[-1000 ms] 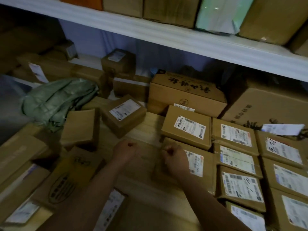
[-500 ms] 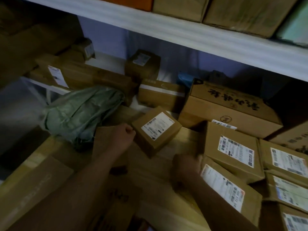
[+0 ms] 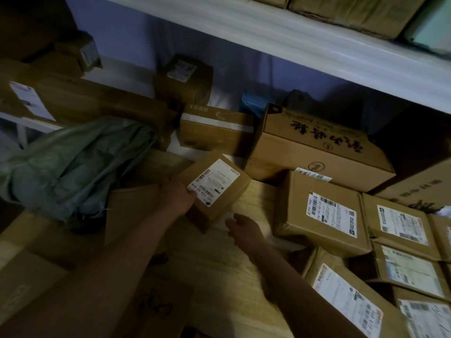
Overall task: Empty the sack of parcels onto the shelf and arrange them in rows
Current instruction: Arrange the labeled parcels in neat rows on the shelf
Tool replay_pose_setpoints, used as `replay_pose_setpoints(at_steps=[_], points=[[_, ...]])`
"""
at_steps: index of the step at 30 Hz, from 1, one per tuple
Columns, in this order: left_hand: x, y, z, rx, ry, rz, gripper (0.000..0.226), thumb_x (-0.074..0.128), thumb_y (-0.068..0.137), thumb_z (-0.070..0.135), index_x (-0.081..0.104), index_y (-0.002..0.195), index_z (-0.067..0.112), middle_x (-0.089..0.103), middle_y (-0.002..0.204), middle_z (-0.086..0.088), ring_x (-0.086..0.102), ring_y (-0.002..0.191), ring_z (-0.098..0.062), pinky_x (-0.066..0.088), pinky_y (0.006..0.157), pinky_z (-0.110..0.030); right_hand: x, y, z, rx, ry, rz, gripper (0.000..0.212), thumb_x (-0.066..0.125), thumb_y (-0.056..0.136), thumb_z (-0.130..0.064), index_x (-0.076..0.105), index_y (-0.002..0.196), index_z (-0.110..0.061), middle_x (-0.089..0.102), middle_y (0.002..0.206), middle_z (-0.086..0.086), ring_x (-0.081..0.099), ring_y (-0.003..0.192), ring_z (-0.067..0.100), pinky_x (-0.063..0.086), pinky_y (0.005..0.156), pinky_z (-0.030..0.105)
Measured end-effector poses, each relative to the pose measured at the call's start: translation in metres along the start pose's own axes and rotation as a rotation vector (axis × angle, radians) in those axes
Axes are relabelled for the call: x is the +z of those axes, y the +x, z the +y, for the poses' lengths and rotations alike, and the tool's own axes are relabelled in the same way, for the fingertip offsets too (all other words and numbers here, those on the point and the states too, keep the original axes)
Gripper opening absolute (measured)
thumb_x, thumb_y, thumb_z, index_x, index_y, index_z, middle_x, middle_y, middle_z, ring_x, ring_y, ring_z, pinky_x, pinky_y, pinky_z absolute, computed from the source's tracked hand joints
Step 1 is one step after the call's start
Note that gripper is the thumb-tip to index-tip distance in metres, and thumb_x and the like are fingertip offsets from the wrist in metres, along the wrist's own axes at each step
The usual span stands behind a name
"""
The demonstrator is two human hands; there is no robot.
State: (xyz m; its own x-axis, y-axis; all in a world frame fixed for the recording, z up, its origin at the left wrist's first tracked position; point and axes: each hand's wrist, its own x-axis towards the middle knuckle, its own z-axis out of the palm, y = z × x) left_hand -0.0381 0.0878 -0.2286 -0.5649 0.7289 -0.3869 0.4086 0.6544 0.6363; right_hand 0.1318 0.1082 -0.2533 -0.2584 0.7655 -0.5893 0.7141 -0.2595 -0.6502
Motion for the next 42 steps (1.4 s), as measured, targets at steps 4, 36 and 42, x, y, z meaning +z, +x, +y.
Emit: replay_pose_setpoints(at_steps=[4, 36, 42], points=[[0.007, -0.004, 0.000, -0.039, 0.001, 0.001, 0.062, 0.060, 0.088, 0.035, 0.036, 0.139, 0.009, 0.026, 0.150, -0.017, 0.032, 0.135, -0.034, 0.035, 0.107, -0.044, 0.008, -0.005, -0.004, 0.147, 0.449, -0.110, 0.052, 0.041, 0.096, -0.051, 0.039, 0.140, -0.022, 0.044, 0.142, 0.007, 0.046, 0.125, 0.030, 0.041, 0.098, 0.045], [0.114, -0.037, 0.024, -0.129, -0.080, 0.076, 0.050, 0.061, 0.086, 0.030, 0.052, 0.126, 0.001, 0.051, 0.130, -0.021, 0.051, 0.115, -0.037, 0.043, 0.082, -0.035, -0.082, -0.061, 0.116, 0.238, -0.395, 0.725, 0.055, 0.048, 0.087, -0.053, 0.043, 0.121, -0.011, 0.041, 0.133, 0.014, 0.033, 0.132, 0.033, 0.008, 0.116, 0.057], [0.131, -0.096, 0.027, -0.119, -0.180, -0.583, 0.033, 0.062, 0.082, 0.029, 0.065, 0.105, 0.006, 0.067, 0.099, -0.016, 0.061, 0.080, -0.027, 0.049, 0.066, -0.030, -0.079, -0.059, 0.115, 0.020, -0.430, 0.672, 0.038, 0.044, 0.092, -0.047, 0.047, 0.112, -0.014, 0.045, 0.121, 0.008, 0.038, 0.125, 0.028, 0.002, 0.118, 0.054]])
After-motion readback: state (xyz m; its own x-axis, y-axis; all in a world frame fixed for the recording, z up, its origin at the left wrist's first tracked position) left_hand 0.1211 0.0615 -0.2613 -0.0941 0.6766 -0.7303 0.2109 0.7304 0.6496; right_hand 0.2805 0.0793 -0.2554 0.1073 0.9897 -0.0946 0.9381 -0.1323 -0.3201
